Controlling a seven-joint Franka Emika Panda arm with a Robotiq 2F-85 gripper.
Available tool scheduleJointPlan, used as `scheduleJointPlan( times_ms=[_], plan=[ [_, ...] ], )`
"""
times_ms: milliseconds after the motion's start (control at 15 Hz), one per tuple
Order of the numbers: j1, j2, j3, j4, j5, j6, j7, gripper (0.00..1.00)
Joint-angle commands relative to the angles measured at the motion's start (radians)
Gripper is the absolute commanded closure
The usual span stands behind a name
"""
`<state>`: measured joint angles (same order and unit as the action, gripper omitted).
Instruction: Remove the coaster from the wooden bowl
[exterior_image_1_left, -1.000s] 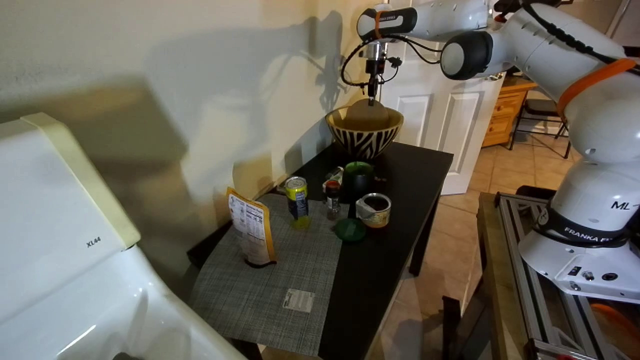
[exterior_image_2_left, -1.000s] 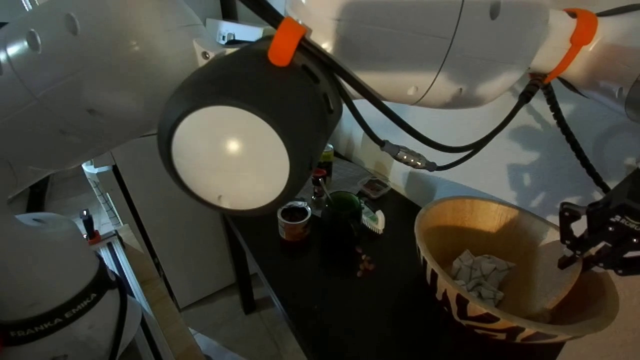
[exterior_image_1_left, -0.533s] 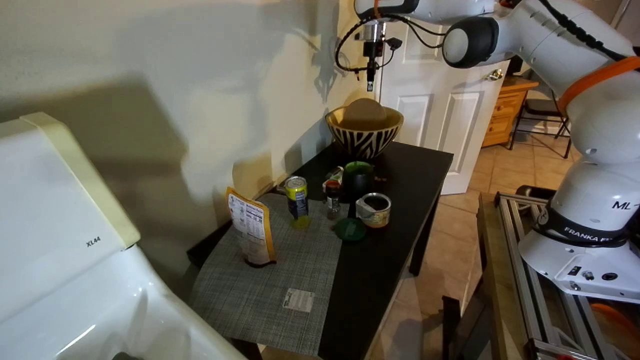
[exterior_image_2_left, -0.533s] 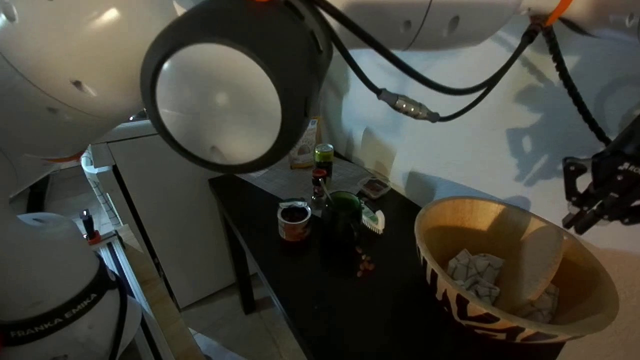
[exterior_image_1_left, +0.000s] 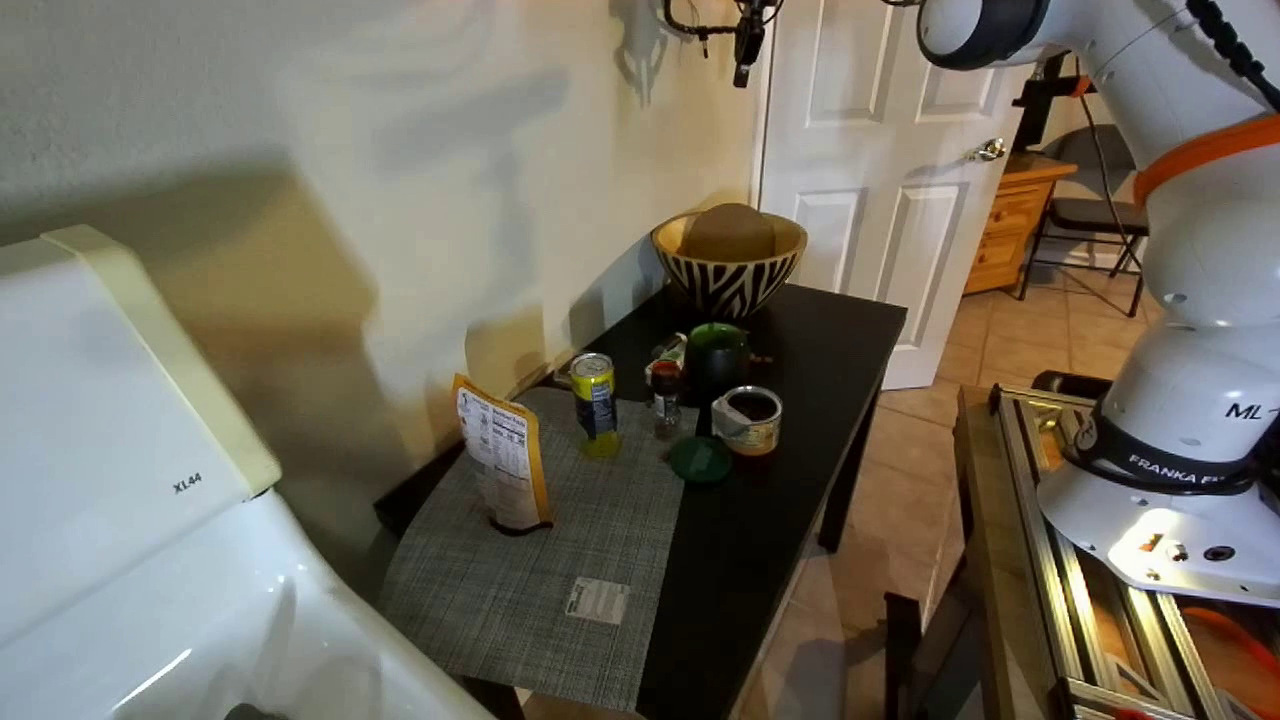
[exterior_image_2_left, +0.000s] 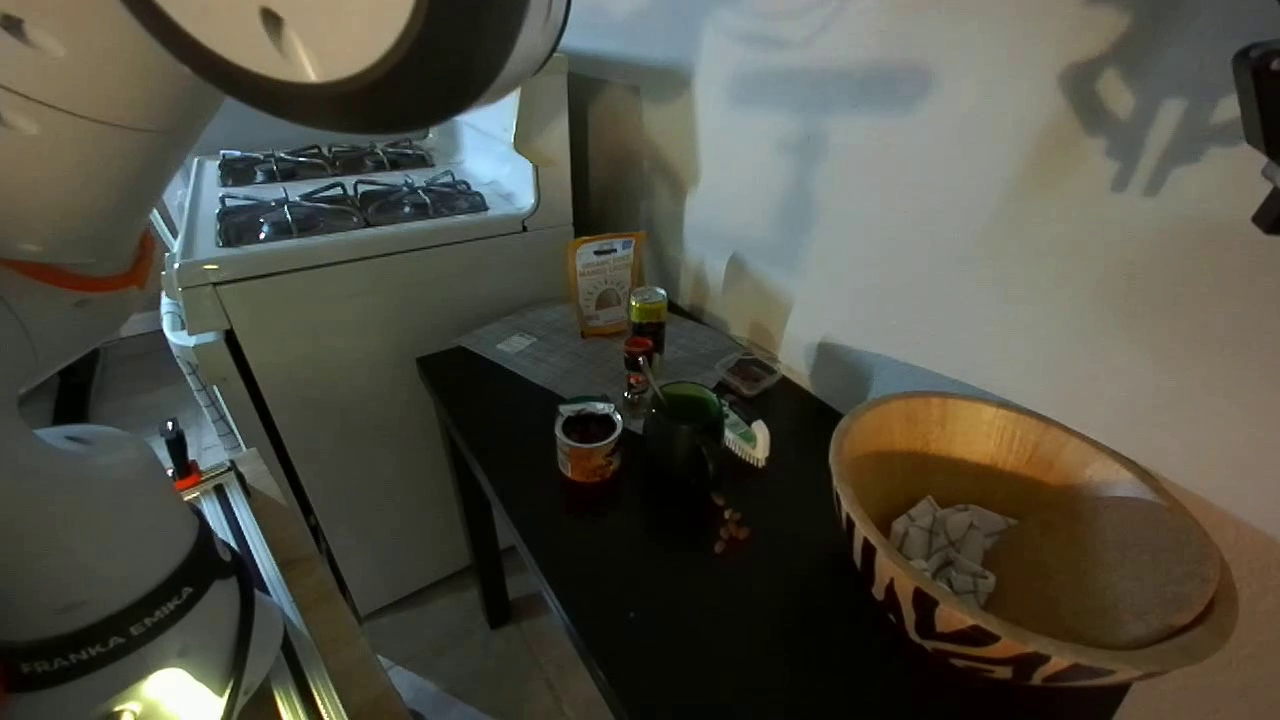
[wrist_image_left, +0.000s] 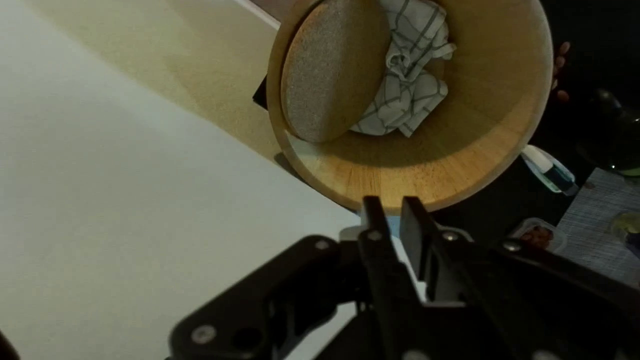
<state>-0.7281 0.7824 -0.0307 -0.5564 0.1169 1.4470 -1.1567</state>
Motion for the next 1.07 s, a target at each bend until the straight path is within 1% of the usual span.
scheduleJointPlan(
  times_ms=[0,133,267,333,467,533,600,667,733,800,1000],
  plan=[
    [-0.013,-0.008,-0.002,-0.073,0.013,0.033,0.014,0.53],
    [-0.053,0.017,0.032,-0.108,0.071,0.02,-0.027,0.38],
    [-0.084,0.06,0.038,-0.148,0.112,0.012,-0.035,0.22],
    [-0.046,0.033,0.016,-0.105,0.071,0.005,-0.01,0.41],
    [-0.072,0.069,0.023,-0.132,0.09,0.006,-0.025,0.25],
    [-0.079,0.08,0.025,-0.132,0.093,0.006,-0.028,0.22],
    [-0.08,0.081,0.025,-0.132,0.095,0.006,-0.028,0.05],
    [-0.072,0.092,0.017,-0.126,0.094,0.014,0.018,0.06],
    [-0.077,0.118,0.01,-0.11,0.108,0.021,0.097,0.05],
    [-0.083,0.134,0.006,-0.105,0.113,0.02,0.148,0.0],
    [-0.102,0.198,-0.002,-0.088,0.123,0.112,0.273,0.0]
  ],
)
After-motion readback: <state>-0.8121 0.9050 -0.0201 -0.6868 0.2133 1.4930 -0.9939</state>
